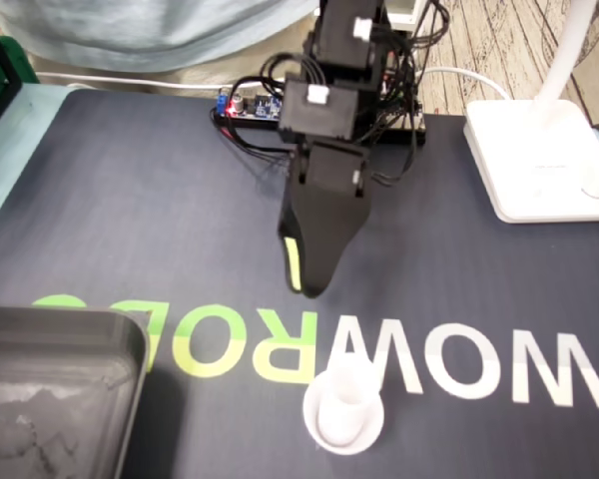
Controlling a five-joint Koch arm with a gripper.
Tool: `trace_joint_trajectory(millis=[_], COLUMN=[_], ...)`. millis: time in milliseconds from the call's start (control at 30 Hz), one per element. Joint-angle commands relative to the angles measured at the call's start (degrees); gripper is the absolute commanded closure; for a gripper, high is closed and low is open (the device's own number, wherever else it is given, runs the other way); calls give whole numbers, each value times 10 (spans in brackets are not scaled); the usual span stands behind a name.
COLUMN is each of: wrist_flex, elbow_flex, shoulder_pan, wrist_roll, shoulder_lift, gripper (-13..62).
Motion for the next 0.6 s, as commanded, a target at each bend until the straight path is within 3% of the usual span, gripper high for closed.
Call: trace_joint_trajectory(millis=[0,333,567], wrist_flex=[-38,-142,-108], elbow_flex=[6,120,120], shoulder_pan=[-14,-41,-45], wrist_roll=[6,17,77], shoulder_lift=[27,45,45], gripper=[218,219,210])
